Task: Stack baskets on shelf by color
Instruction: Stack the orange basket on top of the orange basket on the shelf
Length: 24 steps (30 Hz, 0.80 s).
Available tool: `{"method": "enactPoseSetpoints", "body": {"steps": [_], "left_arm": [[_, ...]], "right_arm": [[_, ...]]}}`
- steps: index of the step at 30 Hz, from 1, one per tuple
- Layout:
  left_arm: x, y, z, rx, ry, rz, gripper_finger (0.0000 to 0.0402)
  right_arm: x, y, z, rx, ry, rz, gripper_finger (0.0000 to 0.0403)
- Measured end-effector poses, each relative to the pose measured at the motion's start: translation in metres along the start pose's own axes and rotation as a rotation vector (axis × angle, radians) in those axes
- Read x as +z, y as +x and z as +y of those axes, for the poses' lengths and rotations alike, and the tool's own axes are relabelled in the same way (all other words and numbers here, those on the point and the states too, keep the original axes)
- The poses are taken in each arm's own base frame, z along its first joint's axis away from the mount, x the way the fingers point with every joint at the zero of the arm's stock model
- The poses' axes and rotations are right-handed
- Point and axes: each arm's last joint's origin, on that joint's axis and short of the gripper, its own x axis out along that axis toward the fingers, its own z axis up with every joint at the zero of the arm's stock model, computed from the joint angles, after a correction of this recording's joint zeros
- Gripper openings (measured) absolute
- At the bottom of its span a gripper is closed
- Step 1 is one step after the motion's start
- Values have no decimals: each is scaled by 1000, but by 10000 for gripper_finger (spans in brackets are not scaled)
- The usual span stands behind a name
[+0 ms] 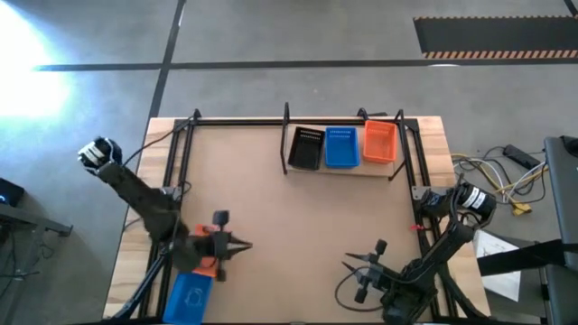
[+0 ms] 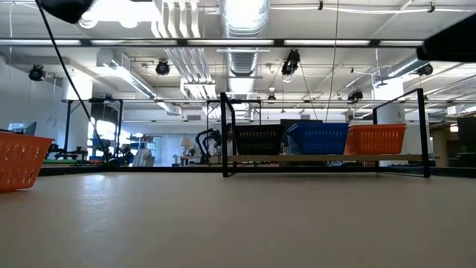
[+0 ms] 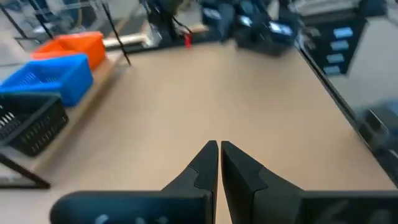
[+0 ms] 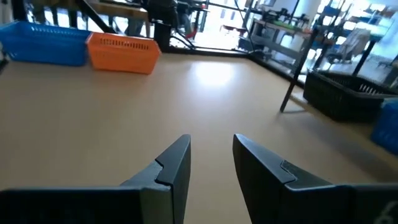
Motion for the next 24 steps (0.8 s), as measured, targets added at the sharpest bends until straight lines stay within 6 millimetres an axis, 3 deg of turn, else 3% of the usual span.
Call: {"method": "enactPoseSetpoints", "body": {"steps": [5, 9, 13, 16, 19, 24], "left_arm": [[-5, -13, -18, -44, -8, 152, 3], [-17, -14, -22, -48, -61, 405, 3], [-34, -19, -15, 92, -162, 694, 3], [-47, -22, -8, 262, -247, 799, 4], [-56, -22, -6, 290, -287, 861, 20], [-73, -18, 7, 404, -374, 902, 79]], "right_arm": [[30, 10, 10, -2, -57, 21, 114], [62, 13, 14, 38, -73, 51, 114], [96, 7, 12, 64, -68, 55, 114], [117, 3, 8, 68, -58, 55, 114], [126, 1, 6, 68, -62, 53, 114], [122, 3, 7, 65, -108, 56, 114]]}}
